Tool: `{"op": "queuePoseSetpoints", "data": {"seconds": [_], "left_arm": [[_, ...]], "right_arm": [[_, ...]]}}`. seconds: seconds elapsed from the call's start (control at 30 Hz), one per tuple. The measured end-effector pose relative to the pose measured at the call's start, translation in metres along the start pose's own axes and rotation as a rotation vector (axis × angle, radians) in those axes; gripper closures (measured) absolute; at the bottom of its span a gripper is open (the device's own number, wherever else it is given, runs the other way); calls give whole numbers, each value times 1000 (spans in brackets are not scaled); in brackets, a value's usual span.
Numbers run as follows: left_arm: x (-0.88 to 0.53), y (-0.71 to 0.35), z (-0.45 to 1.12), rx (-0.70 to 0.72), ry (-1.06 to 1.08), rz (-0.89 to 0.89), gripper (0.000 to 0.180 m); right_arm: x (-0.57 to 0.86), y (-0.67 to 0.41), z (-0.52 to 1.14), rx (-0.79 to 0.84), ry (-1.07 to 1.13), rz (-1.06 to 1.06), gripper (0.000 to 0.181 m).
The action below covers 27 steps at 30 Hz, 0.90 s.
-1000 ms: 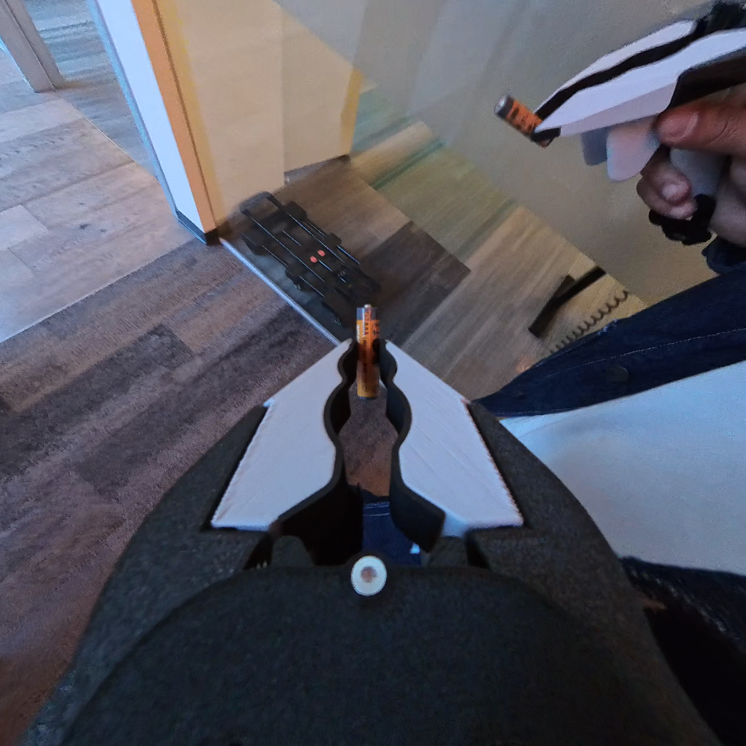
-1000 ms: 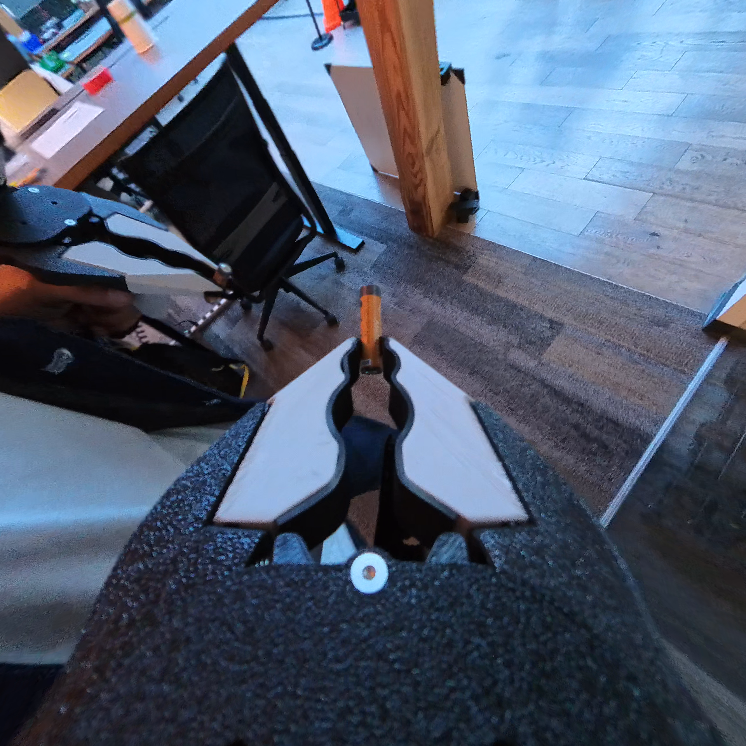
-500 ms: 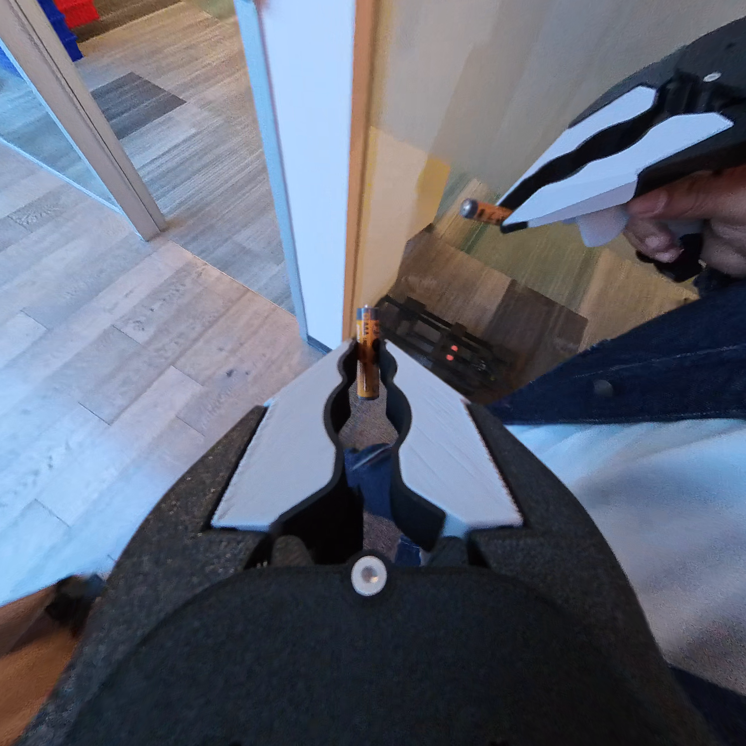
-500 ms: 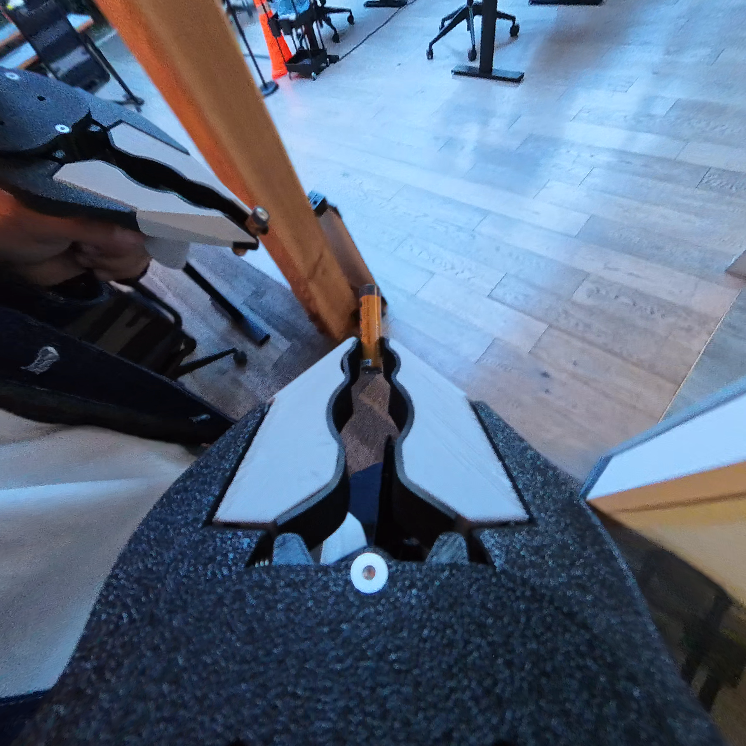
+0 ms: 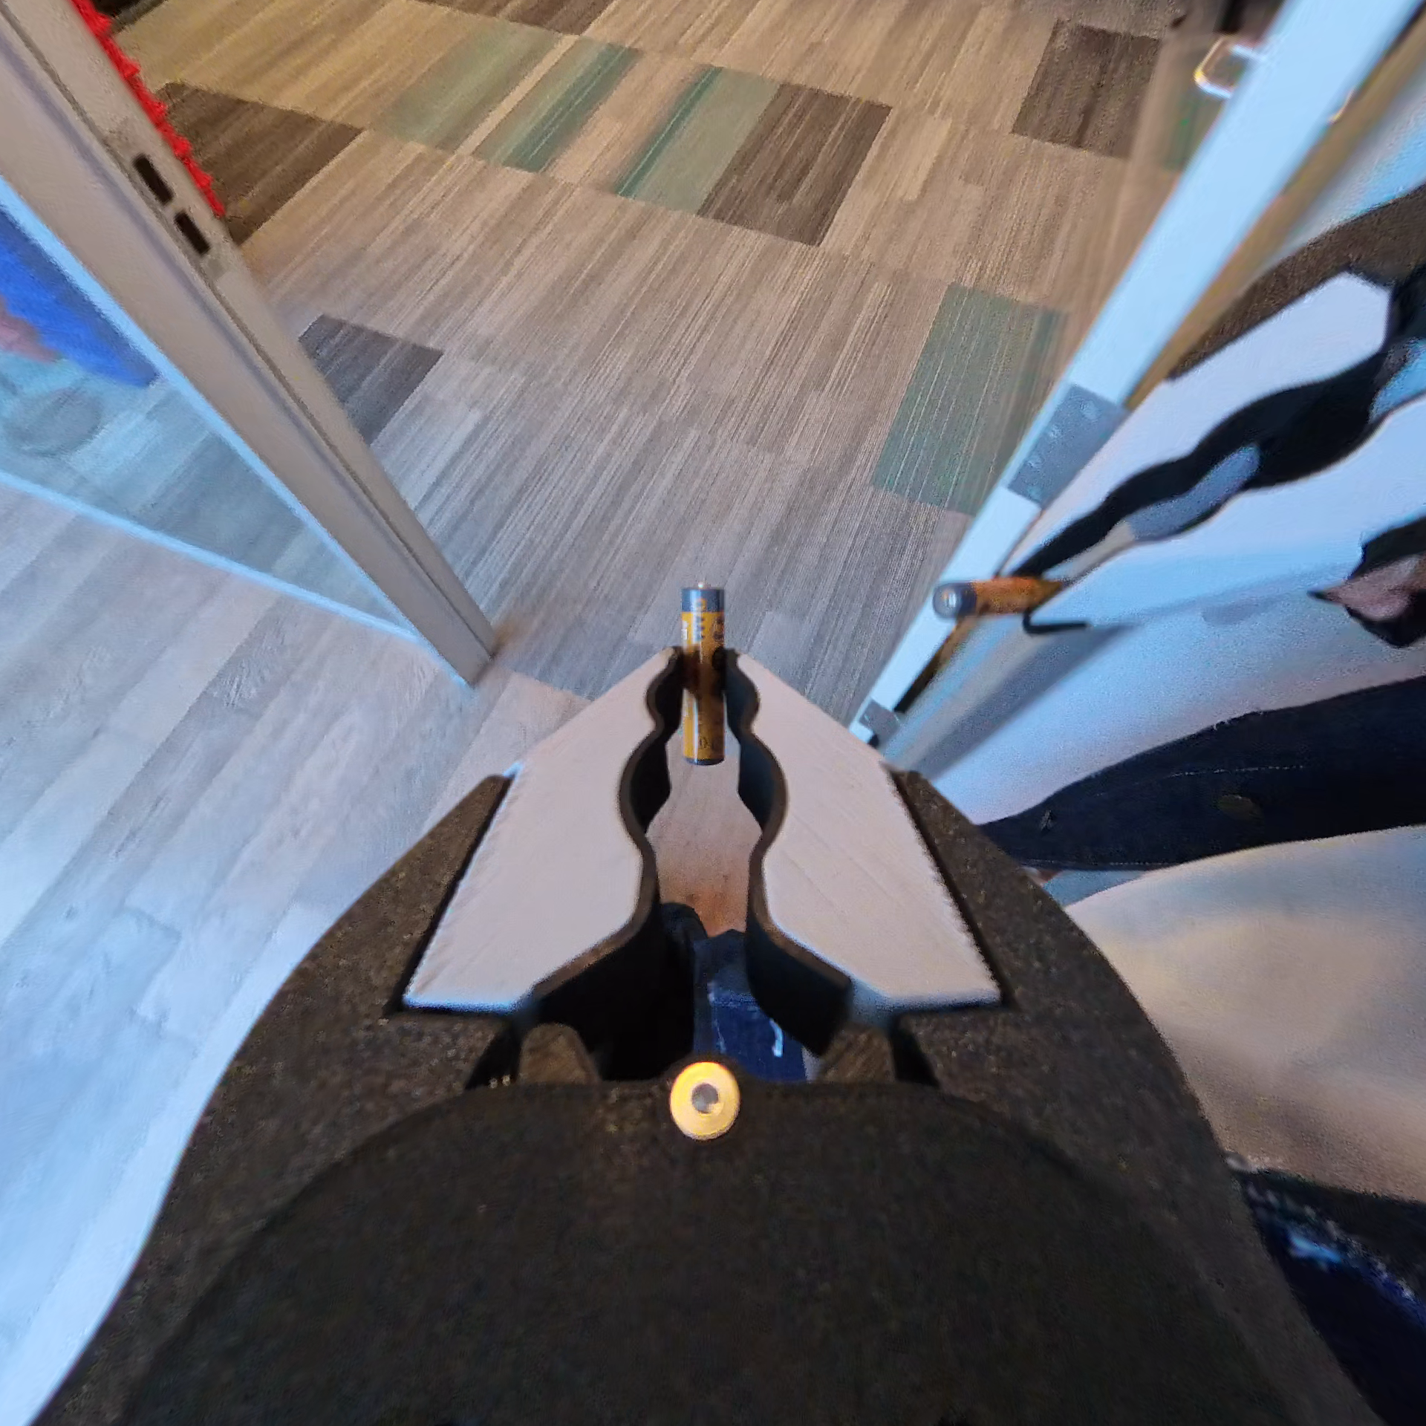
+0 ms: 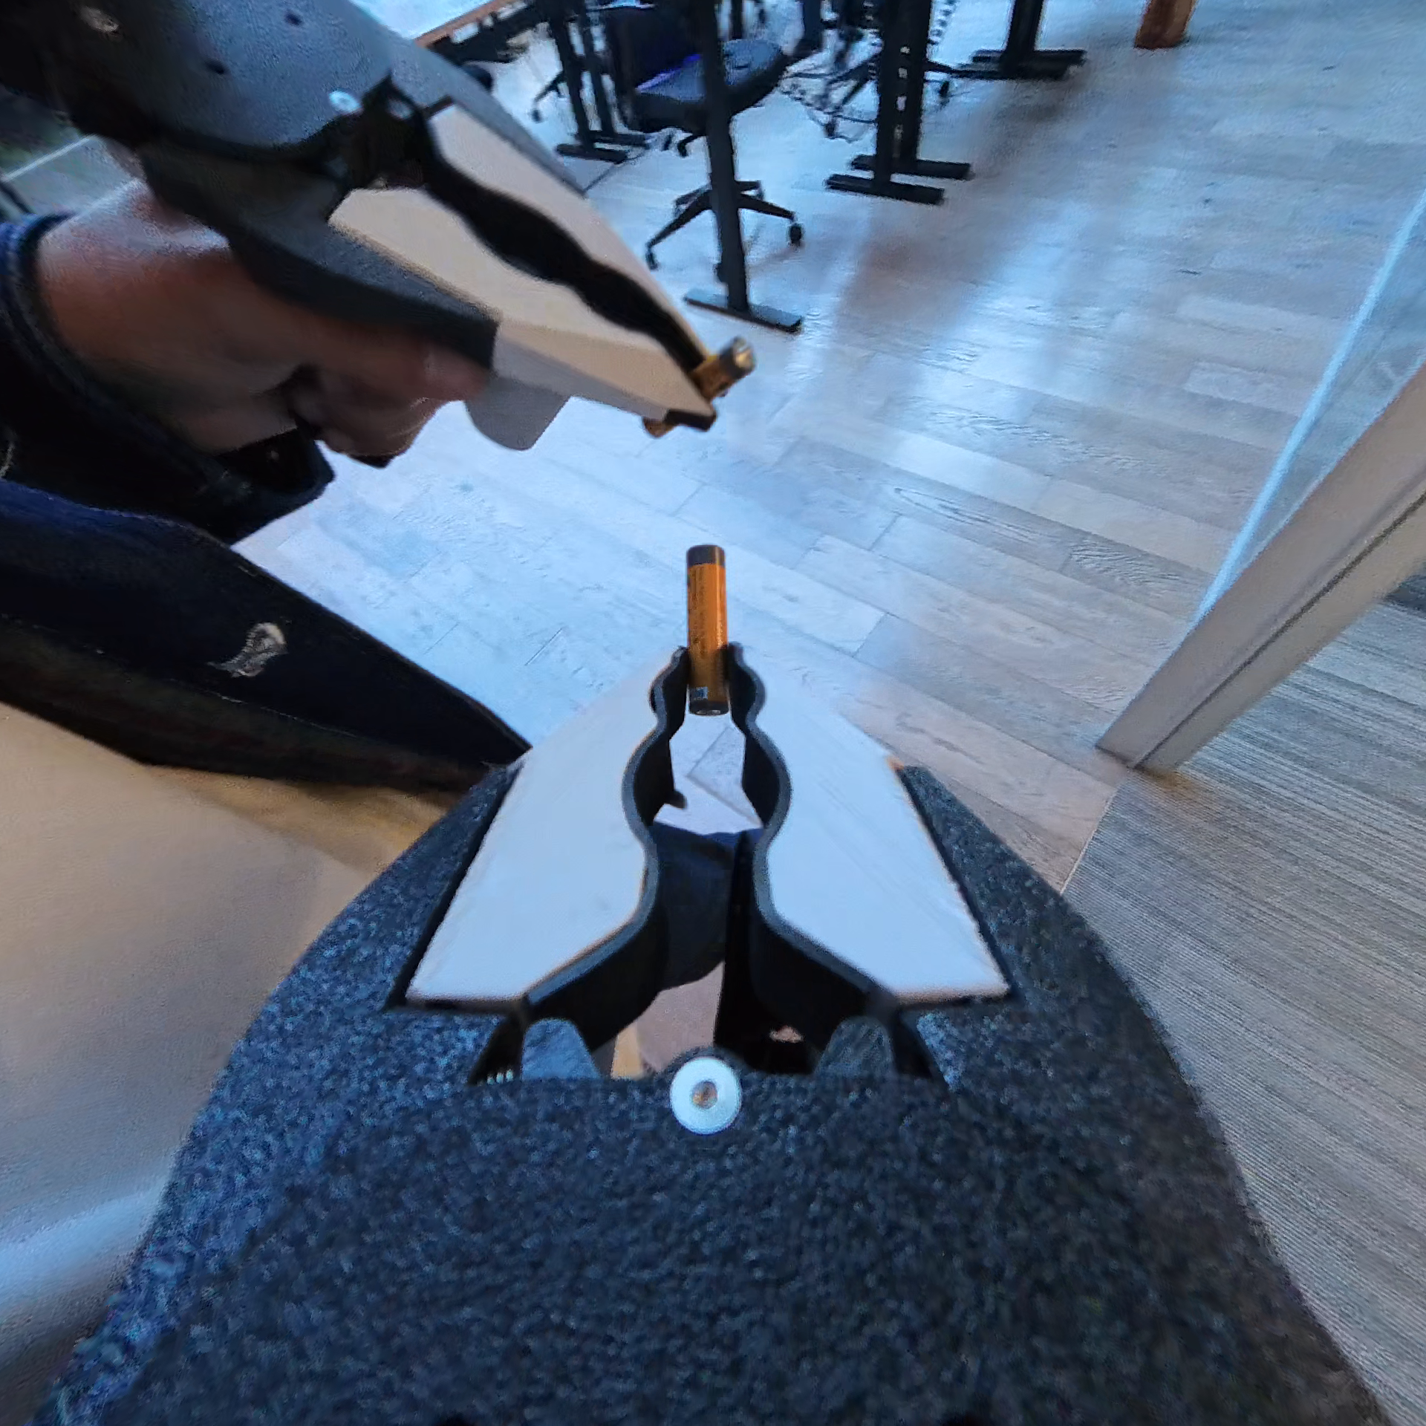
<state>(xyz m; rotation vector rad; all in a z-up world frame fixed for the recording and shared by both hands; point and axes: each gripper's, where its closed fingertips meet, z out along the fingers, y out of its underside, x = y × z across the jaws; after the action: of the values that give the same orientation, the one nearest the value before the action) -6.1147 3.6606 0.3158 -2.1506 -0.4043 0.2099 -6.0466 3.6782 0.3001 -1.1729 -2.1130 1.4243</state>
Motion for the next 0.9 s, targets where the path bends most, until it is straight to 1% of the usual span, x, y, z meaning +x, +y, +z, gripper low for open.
{"op": "queuePoseSetpoints", "data": {"seconds": [0.17, 0.23, 0.27, 0.37, 0.43, 0.5, 0.57, 0.67, 0.8, 0.9], "left_arm": [[-114, -121, 161, 14, 246, 87, 172], [-144, -173, 230, -6, 347, 141, 172], [-159, -197, 265, -20, 379, 179, 172], [-197, -270, 367, -7, 463, 276, 171], [-219, -315, 440, 9, 507, 303, 172], [-239, -360, 514, 37, 541, 323, 172], [-262, -401, 592, 51, 548, 335, 172], [-306, -464, 713, 25, 525, 301, 172], [-395, -569, 854, 10, 408, 196, 172], [-474, -641, 938, 6, 330, 129, 172]], "right_arm": [[175, -71, 45, 39, 139, 180, 172], [257, -89, 33, 26, 304, 189, 172], [300, -93, 23, 11, 382, 229, 172], [427, -102, -12, 97, 573, 368, 172], [512, -96, -28, 130, 662, 439, 172], [601, -94, -38, 152, 722, 463, 172], [693, -98, -40, 186, 724, 484, 172], [840, -120, -51, 219, 710, 481, 172], [1048, -175, -75, 215, 674, 428, 172], [1198, -224, -84, 164, 626, 365, 172]]}}
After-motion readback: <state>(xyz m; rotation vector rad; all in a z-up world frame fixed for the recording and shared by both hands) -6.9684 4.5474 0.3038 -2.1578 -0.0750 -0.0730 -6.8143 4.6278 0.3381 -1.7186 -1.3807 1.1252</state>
